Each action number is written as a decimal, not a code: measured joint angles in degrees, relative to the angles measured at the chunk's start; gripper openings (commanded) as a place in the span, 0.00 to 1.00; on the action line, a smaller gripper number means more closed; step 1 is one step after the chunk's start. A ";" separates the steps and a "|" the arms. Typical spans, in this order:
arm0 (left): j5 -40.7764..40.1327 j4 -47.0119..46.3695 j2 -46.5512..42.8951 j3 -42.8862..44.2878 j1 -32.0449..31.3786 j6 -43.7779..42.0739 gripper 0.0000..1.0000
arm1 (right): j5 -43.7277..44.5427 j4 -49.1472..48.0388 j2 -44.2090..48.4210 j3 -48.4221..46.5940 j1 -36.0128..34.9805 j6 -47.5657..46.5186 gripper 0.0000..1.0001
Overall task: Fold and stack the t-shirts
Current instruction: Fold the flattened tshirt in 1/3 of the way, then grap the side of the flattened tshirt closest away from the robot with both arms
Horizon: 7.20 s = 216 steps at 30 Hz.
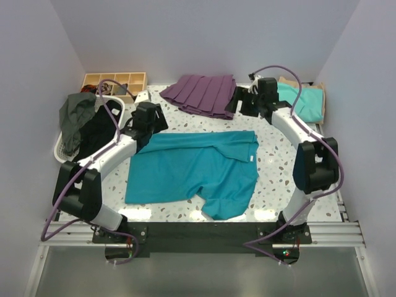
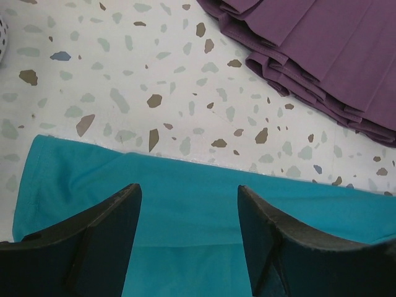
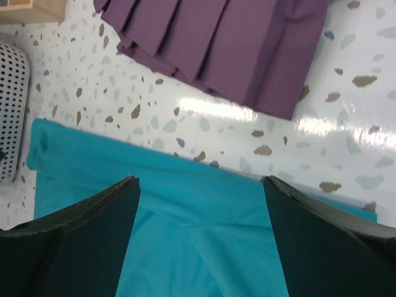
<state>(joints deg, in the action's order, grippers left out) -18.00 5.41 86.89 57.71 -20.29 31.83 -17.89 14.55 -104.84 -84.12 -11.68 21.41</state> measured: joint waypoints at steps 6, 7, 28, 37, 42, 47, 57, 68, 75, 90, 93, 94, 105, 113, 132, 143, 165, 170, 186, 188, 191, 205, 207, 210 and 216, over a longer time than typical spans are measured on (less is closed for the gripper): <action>-0.17 0.85 -5.27 -4.20 -0.98 0.22 0.67 | 0.59 -0.04 10.88 16.63 -0.44 -0.42 0.86; -0.24 1.05 -6.78 -5.66 -1.22 0.37 0.66 | 0.66 0.07 12.46 19.23 -0.55 -0.57 0.87; -2.43 6.58 -35.54 -26.10 -2.36 3.72 0.66 | 6.43 3.15 43.30 43.10 -1.01 -2.60 0.89; -0.35 10.64 -40.63 -32.24 -2.45 7.26 0.62 | 6.49 7.21 49.11 50.21 -5.14 1.62 0.87; 0.74 14.67 -42.40 -34.80 -2.78 9.49 0.60 | 6.49 10.03 50.66 53.79 -7.96 5.60 0.84; 2.47 16.85 -42.49 -34.82 -3.17 11.13 0.62 | 6.47 11.91 52.43 54.14 -10.23 9.44 0.79; 3.13 16.48 -36.70 -34.82 -3.41 11.04 0.62 | 5.09 8.44 43.89 53.79 -12.39 11.63 0.76; 3.26 15.06 -30.14 -34.82 -3.41 10.88 0.63 | 10.97 6.88 41.66 56.72 -13.07 16.76 0.81; 3.19 14.36 -27.65 -34.82 -3.41 10.51 0.63 | 20.33 14.23 51.52 58.21 -13.07 20.46 0.82; 2.58 12.20 -27.63 -34.58 -3.41 8.85 0.64 | 16.63 11.76 46.62 53.35 -13.07 18.78 0.78; 2.51 12.31 -29.20 -34.58 -3.41 8.85 0.64 | 12.98 8.39 42.29 53.33 -13.62 18.36 0.78; 2.47 12.33 -29.64 -34.56 -3.41 8.85 0.64 | 12.02 7.48 40.54 53.33 -14.03 18.29 0.78; 1.84 13.68 -30.16 -33.68 -3.41 8.92 0.64 | 12.59 2.73 34.95 53.48 -17.18 21.79 0.83; 1.55 14.16 -26.88 -32.81 -3.41 9.01 0.64 | 25.55 13.55 40.76 54.51 -17.25 26.10 0.88; 0.98 13.94 -25.40 -31.67 -3.41 8.35 0.66 | 36.17 20.55 20.28 35.34 -17.14 17.40 0.93; 1.40 2.27 -25.03 -25.16 -3.41 5.44 0.68 | 35.08 15.69 20.37 27.65 -16.96 9.11 0.96; 4.02 -12.07 8.57 -13.25 -2.51 1.29 0.67 | 26.23 9.01 0.79 19.08 -7.89 5.62 0.96; 3.65 -12.33 13.73 -7.54 -0.81 -0.02 0.66 | 25.16 9.09 -4.20 12.57 -6.91 3.67 0.96; 3.23 -10.47 3.96 -4.96 -0.61 -4.17 0.67 | 15.56 11.39 14.56 14.93 -6.84 -5.42 0.99; 3.50 -11.06 -1.88 -6.56 -0.98 -3.63 0.68 | 13.70 10.99 20.15 17.42 -7.28 -5.38 0.99; 3.74 -11.65 -11.26 -11.58 -1.75 -1.62 0.68 | 12.07 10.16 25.66 22.91 -9.18 -4.83 0.99; 3.19 2.64 -30.25 -32.24 -3.39 8.28 0.66 | 12.76 11.32 43.52 51.34 -19.04 11.13 0.95; 2.91 4.66 -32.26 -33.24 -3.43 9.51 0.65 | 13.33 11.21 45.44 52.94 -20.06 13.77 0.95; 2.54 7.65 -34.53 -34.47 -3.48 11.10 0.65 | 14.78 12.04 48.52 56.11 -21.97 18.29 0.93; 1.49 12.31 -37.13 -37.16 -3.54 13.68 0.63 | 18.53 17.77 55.65 59.76 -24.02 25.44 0.91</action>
<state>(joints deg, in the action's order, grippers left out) -16.51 17.72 49.76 20.56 -23.83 45.52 0.64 32.32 -49.19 -24.36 -35.70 46.85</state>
